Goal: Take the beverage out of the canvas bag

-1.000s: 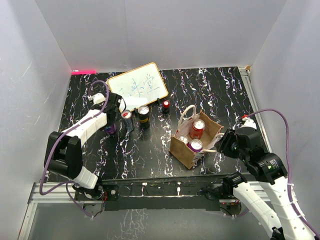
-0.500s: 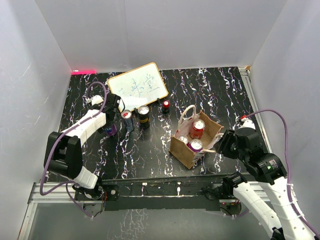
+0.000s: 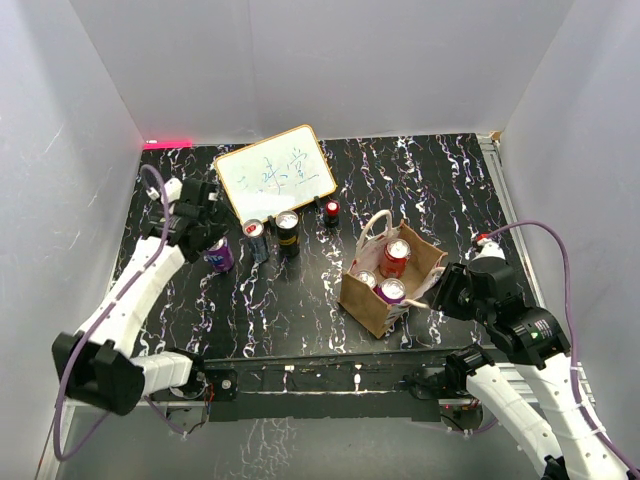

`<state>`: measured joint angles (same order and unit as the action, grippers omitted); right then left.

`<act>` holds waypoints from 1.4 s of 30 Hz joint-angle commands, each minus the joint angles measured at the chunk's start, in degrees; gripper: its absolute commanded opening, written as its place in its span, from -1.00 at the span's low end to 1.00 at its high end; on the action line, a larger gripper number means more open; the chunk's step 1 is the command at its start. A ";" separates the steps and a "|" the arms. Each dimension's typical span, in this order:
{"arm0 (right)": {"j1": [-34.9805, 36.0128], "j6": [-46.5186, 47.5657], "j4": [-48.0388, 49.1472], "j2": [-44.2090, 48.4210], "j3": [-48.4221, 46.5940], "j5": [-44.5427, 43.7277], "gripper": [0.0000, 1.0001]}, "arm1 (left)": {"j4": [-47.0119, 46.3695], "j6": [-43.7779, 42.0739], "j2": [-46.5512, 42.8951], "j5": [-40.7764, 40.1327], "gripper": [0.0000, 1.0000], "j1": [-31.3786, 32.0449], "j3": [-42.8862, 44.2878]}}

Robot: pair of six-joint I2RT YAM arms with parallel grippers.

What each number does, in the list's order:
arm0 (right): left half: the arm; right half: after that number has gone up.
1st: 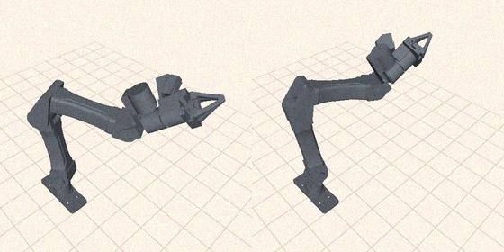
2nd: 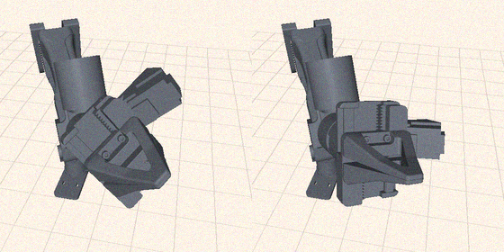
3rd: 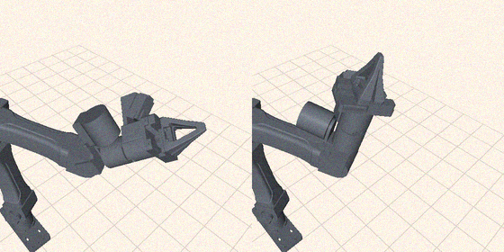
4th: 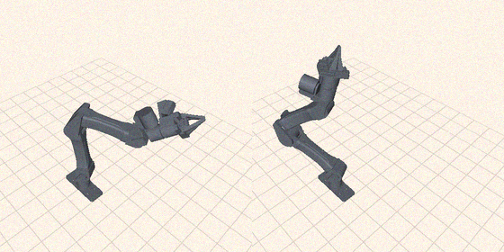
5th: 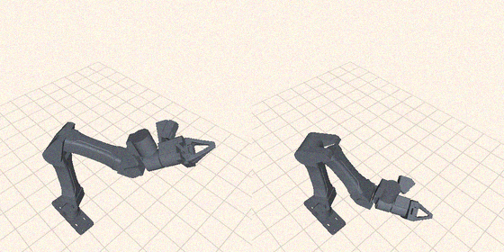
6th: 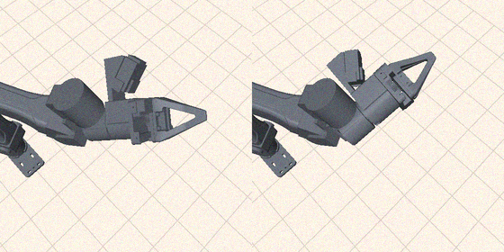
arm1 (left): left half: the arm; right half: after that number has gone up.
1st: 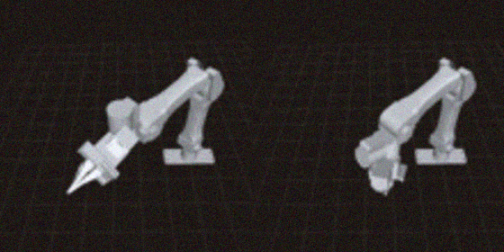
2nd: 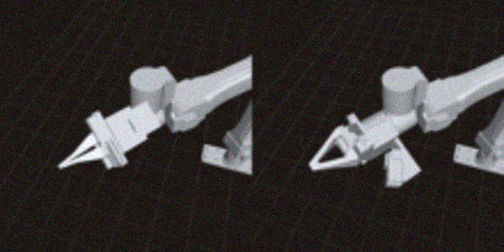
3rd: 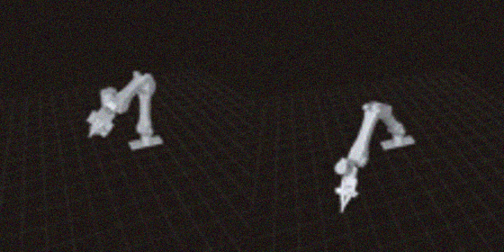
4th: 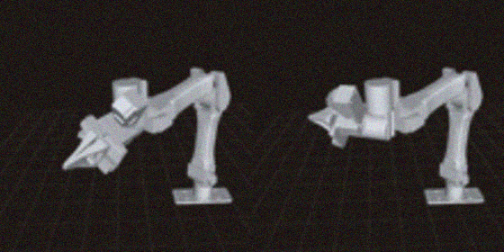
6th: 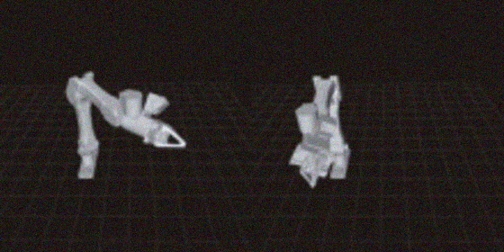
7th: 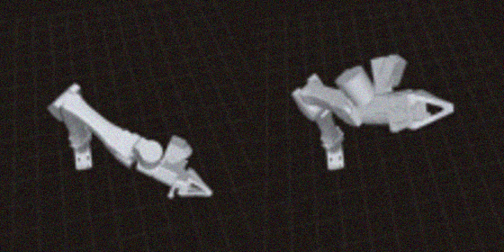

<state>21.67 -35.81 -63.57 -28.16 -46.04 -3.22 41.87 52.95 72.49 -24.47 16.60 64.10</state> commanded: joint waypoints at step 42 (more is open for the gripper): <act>4.18 2.41 3.35 -1.40 -3.68 -2.48 -0.23 | -20.62 -4.23 36.27 -3.88 0.57 51.82 30.01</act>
<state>23.57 -32.77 -62.74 -28.58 -47.13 -2.50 26.41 53.15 110.26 -32.45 69.45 95.02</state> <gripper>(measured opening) 0.384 0.788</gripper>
